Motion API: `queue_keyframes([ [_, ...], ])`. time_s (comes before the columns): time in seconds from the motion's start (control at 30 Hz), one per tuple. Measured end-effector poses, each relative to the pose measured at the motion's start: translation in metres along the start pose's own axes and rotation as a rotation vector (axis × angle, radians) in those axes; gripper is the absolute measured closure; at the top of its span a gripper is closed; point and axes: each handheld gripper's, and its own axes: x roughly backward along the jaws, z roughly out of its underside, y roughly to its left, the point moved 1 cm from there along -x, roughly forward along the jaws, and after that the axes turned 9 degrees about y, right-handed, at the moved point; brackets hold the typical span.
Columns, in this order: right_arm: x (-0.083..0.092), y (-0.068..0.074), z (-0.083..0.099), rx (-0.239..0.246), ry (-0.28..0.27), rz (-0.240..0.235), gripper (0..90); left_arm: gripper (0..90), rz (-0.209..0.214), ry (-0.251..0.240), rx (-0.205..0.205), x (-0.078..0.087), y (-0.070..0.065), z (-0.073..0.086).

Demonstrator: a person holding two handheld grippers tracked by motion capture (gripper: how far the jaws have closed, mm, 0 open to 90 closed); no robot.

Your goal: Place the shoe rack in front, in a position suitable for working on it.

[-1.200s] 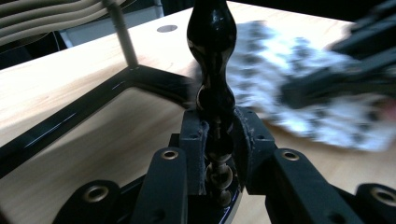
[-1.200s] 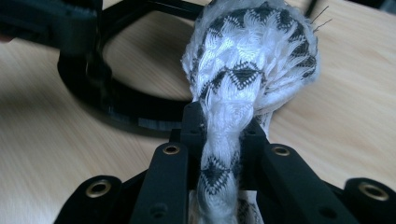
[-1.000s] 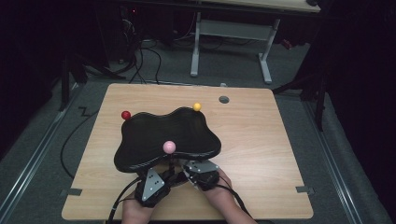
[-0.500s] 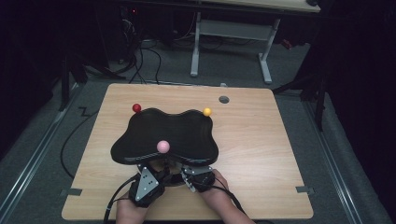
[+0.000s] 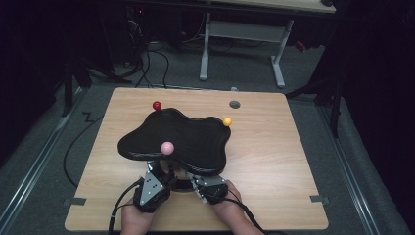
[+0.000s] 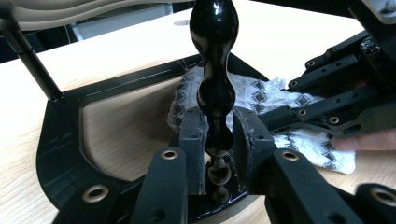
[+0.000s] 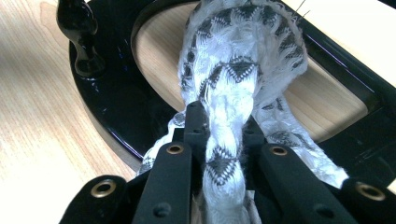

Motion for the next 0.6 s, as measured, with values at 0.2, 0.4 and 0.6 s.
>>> queue_keyframes([
  [0.2,-0.0001,-0.0002,0.0005,0.001,-0.009,-0.003,80.1,74.7,-0.004,0.004,-0.001,0.0003,-0.0008,-0.0003],
  [0.4,0.0017,-0.0008,0.002,0.005,0.004,0.01,80.0,74.7,-0.001,0.008,-0.009,0.0016,-0.005,-0.0004],
  [0.6,0.0032,-0.0008,0.0036,-0.006,0.007,0.011,79.9,74.1,0.012,0.017,-0.018,0.0016,-0.0057,-0.0023],
])
